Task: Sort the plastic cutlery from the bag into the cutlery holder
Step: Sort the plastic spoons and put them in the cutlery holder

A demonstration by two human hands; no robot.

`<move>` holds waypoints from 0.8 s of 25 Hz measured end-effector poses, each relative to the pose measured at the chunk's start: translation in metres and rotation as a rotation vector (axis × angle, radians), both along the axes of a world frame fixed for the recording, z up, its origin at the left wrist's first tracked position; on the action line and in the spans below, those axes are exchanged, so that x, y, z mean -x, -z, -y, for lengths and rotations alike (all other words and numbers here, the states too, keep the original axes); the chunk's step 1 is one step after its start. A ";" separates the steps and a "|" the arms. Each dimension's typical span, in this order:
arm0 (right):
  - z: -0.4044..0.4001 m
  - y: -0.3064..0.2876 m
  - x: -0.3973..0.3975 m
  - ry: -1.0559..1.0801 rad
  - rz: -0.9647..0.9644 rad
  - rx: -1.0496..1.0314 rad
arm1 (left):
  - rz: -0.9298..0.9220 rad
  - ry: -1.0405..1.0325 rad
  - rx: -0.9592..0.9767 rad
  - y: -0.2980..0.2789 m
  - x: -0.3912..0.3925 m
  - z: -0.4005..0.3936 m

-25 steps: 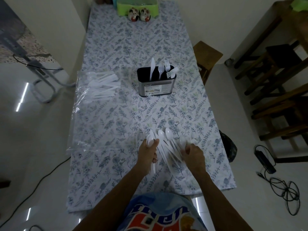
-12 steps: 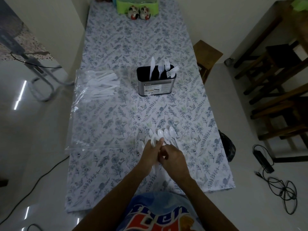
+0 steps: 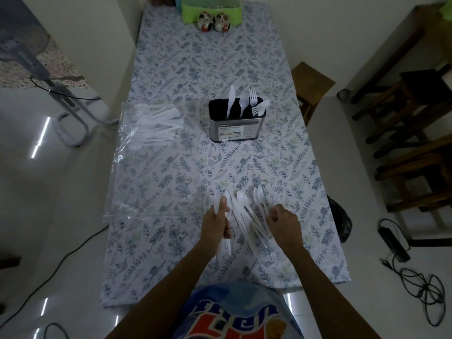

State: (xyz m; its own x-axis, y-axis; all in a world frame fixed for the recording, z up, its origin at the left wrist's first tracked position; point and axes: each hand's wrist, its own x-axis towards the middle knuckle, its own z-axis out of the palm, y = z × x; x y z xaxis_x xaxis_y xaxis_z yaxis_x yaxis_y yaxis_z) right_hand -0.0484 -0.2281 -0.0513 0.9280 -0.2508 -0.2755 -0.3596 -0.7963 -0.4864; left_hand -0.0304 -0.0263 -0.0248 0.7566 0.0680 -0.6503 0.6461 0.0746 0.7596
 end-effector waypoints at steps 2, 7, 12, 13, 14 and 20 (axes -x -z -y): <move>-0.002 -0.006 0.002 0.059 0.098 -0.062 | 0.016 -0.019 0.033 -0.003 0.001 0.000; -0.041 -0.029 0.026 -0.223 0.279 -0.297 | 0.088 -0.083 0.139 0.001 0.000 -0.001; -0.060 -0.027 0.031 -0.388 0.342 -0.366 | 0.085 -0.018 0.089 0.003 0.002 -0.001; -0.056 -0.027 0.029 -0.391 0.347 -0.395 | 0.069 -0.016 0.075 0.004 0.003 -0.002; -0.050 -0.025 0.025 -0.346 0.350 -0.379 | 0.041 -0.032 0.082 0.006 0.002 -0.004; -0.018 0.009 -0.004 -0.125 -0.010 0.133 | -0.016 -0.086 0.069 0.009 0.001 -0.012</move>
State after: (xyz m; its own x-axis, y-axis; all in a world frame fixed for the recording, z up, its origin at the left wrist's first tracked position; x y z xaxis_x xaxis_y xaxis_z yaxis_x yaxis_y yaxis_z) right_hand -0.0446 -0.2098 -0.0599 0.9516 -0.1685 -0.2570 -0.2580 -0.8922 -0.3706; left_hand -0.0313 -0.0138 -0.0338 0.7391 0.0868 -0.6680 0.6474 0.1825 0.7400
